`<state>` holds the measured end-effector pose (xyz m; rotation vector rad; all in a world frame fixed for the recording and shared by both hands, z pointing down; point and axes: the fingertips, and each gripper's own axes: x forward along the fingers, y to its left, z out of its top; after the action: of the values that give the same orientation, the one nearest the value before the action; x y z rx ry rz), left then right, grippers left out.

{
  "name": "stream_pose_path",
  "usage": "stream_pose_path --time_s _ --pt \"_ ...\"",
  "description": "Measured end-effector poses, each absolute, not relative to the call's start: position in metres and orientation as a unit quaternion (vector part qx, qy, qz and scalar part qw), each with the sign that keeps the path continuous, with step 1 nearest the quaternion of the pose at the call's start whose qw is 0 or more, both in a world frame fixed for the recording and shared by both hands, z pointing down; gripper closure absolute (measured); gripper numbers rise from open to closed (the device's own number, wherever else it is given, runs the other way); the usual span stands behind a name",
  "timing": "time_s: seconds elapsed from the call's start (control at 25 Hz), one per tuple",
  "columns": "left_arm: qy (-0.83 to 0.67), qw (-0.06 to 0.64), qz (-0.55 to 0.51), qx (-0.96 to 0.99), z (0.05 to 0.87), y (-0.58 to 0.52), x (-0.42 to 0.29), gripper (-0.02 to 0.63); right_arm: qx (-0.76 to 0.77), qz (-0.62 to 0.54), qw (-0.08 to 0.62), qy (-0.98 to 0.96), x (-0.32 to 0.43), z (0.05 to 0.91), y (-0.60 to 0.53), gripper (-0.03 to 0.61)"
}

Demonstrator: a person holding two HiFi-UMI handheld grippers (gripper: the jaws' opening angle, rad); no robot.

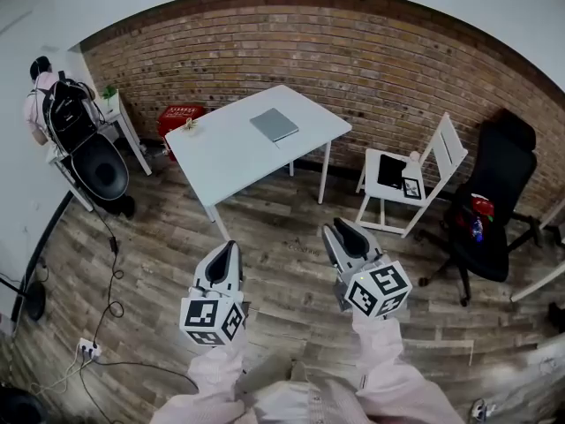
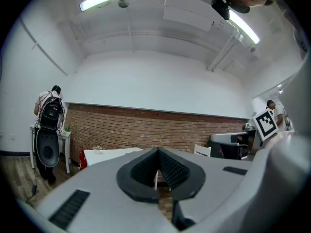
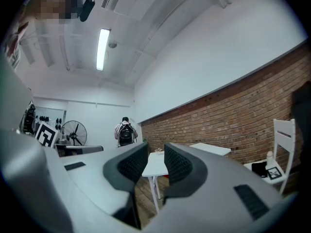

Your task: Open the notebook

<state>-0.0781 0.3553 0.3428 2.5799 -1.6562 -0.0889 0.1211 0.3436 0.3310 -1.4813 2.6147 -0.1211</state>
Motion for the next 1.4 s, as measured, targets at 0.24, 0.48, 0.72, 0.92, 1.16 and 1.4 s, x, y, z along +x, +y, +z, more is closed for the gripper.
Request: stream_pose_path --time_s 0.24,0.48,0.72,0.92,1.16,1.4 --pt "-0.543 0.041 -0.024 0.838 0.344 0.348 -0.074 0.621 -0.49 -0.044 0.065 0.868 0.126 0.336 0.333 0.473" --pt "-0.547 0.052 -0.019 0.835 0.358 0.326 -0.075 0.621 -0.497 -0.049 0.057 0.864 0.128 0.348 0.31 0.436" --pt "-0.547 0.063 -0.018 0.835 0.367 0.276 -0.078 0.621 -0.5 -0.057 0.053 0.863 0.126 0.359 0.261 0.43" --pt "-0.546 0.074 -0.013 0.835 0.376 0.223 -0.083 0.621 -0.507 -0.06 0.069 0.857 0.126 0.357 0.207 0.431" --pt "-0.543 0.082 -0.01 0.836 0.377 0.156 -0.092 0.621 -0.512 -0.068 0.065 0.854 0.118 0.358 0.141 0.431" --pt "-0.534 0.092 -0.009 0.841 0.381 0.097 -0.095 0.621 -0.51 -0.081 0.06 0.854 0.107 0.366 0.088 0.431"
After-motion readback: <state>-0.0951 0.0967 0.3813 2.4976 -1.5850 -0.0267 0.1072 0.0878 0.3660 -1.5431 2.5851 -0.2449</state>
